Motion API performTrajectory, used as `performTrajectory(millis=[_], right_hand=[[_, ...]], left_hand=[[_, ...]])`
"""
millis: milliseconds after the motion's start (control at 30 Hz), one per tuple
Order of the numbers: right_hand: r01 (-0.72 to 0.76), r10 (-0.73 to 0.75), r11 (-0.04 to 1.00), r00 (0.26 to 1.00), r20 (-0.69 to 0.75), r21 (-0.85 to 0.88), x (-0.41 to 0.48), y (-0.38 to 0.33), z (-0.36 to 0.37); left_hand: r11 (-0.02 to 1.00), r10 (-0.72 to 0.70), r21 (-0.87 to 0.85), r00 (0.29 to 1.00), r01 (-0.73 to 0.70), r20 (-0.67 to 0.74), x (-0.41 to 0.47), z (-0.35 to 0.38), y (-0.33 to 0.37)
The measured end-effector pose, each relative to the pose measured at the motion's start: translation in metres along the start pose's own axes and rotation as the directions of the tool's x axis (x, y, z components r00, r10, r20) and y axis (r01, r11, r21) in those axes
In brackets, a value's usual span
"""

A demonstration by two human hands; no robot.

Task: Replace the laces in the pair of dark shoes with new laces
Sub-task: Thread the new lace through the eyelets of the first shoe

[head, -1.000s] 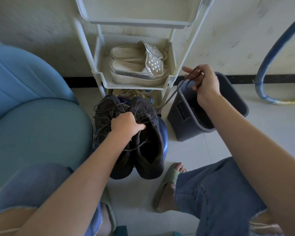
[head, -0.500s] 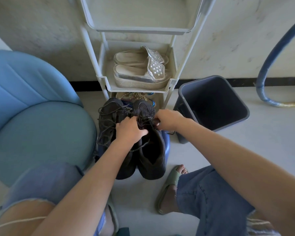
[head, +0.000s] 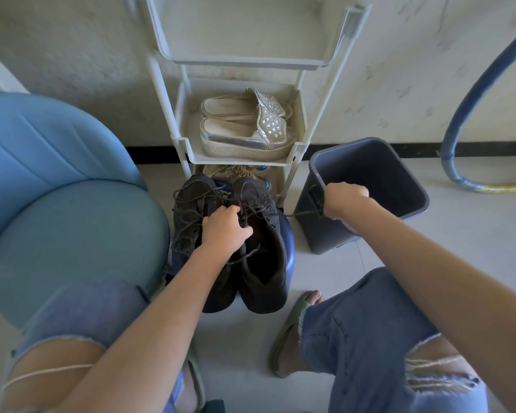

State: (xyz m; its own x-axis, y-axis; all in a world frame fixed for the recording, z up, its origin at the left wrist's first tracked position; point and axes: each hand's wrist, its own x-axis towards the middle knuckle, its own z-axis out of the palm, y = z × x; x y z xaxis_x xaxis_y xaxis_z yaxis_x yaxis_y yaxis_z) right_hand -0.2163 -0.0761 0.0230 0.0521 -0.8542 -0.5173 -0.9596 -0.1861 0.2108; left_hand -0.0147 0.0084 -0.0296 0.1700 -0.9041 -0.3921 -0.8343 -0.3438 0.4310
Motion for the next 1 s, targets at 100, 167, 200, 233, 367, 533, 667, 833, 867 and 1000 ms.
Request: performTrajectory(millis=[100,167,200,233,367,533,667,833,867,1000], right_hand=[[0.117,-0.131,0.976,0.990,0.061,0.186,0.001,-0.011,0.004],[0.244,-0.258,0.926,0.966,0.008,0.289,0.003,-0.025,0.005],[0.294,-0.303,0.899,0.953,-0.026,0.325,0.004,-0.032,0.006],[0.331,-0.333,0.881,0.941,-0.053,0.339,0.005,-0.038,0.007],[0.396,-0.388,0.875,0.918,-0.084,0.279,0.009,-0.054,0.016],[0.380,-0.368,0.883,0.925,-0.096,0.277,0.013,-0.056,0.017],[0.306,-0.272,0.911,0.950,-0.157,0.275,0.009,-0.048,0.008],[0.225,-0.227,0.927,0.973,-0.026,0.302,0.005,-0.040,0.008],[0.226,-0.251,0.906,0.968,0.023,0.359,0.005,-0.039,0.009],[0.226,-0.213,0.768,0.973,-0.093,0.599,0.009,-0.034,0.005]], left_hand=[[0.999,0.007,0.044,0.999,-0.006,-0.035,-0.001,0.003,0.003],[0.999,-0.002,0.053,0.999,0.004,-0.035,-0.001,0.004,0.004],[0.999,-0.013,0.044,0.999,0.014,-0.032,-0.001,0.004,0.004],[0.999,-0.027,0.027,0.999,0.028,-0.034,-0.001,0.004,0.004],[0.998,-0.050,0.037,0.992,0.055,-0.119,-0.005,0.009,0.007],[0.994,-0.045,0.083,0.971,0.066,-0.235,-0.009,0.014,0.005],[0.998,-0.061,0.016,0.973,0.067,-0.223,-0.009,0.014,0.001],[0.998,-0.043,0.031,0.971,0.051,-0.237,-0.013,0.016,0.001],[0.998,-0.042,0.032,0.969,0.051,-0.242,-0.014,0.016,0.001],[1.000,-0.013,-0.030,0.959,0.005,-0.284,-0.015,0.017,0.003]])
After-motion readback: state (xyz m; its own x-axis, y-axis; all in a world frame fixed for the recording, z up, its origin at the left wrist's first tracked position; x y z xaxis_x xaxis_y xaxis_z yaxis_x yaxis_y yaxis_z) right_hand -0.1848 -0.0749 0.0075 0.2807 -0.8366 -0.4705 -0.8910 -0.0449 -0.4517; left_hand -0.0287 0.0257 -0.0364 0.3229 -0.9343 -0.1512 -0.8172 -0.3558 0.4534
